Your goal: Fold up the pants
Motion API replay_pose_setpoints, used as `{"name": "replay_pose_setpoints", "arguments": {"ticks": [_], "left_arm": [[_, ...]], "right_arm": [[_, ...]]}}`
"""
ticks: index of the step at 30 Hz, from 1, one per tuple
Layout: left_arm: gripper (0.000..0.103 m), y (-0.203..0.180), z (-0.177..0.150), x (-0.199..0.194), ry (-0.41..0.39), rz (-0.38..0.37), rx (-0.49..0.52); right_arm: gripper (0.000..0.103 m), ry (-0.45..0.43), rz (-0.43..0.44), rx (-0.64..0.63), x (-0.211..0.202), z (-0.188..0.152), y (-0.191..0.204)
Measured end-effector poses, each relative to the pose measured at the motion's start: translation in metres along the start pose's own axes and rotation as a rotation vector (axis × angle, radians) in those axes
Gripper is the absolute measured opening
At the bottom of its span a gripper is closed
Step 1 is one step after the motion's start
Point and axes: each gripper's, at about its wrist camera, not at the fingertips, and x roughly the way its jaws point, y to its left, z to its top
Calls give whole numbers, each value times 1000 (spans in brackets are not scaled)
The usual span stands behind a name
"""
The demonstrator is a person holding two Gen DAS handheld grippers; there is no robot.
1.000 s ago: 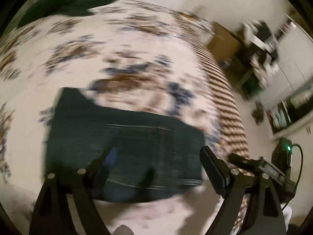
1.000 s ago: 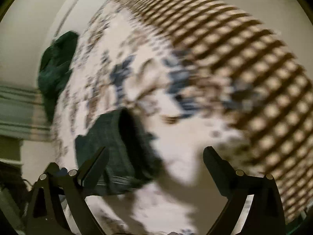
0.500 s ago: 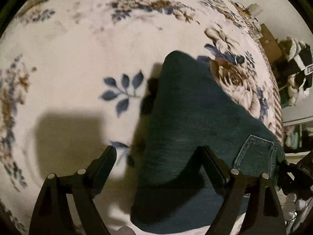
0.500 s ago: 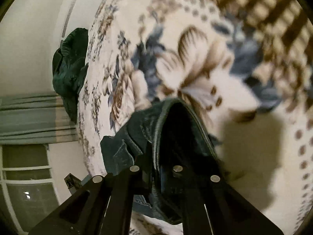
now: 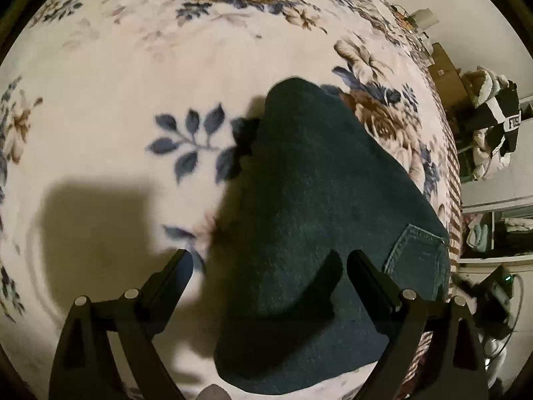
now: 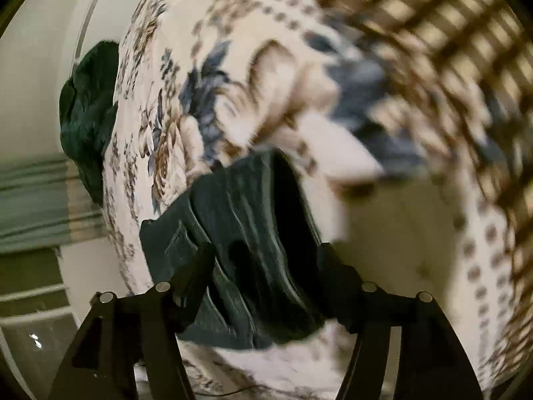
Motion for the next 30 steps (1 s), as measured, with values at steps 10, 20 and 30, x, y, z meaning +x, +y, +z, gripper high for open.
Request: {"name": "replay_pose_setpoints", "arguments": {"ticks": [10,20,30], "left_arm": [[95,0,-7,10,30,10,22],[95,11,-5,15,33,-107,-51],[95,17,1,32,39,-184,-100]], "right_arm": [[16,-33,-16,41,8,-29,-11],[74,9,240,180,16,-51,-45],[99,-67,400,210,90,-47,-25]]}}
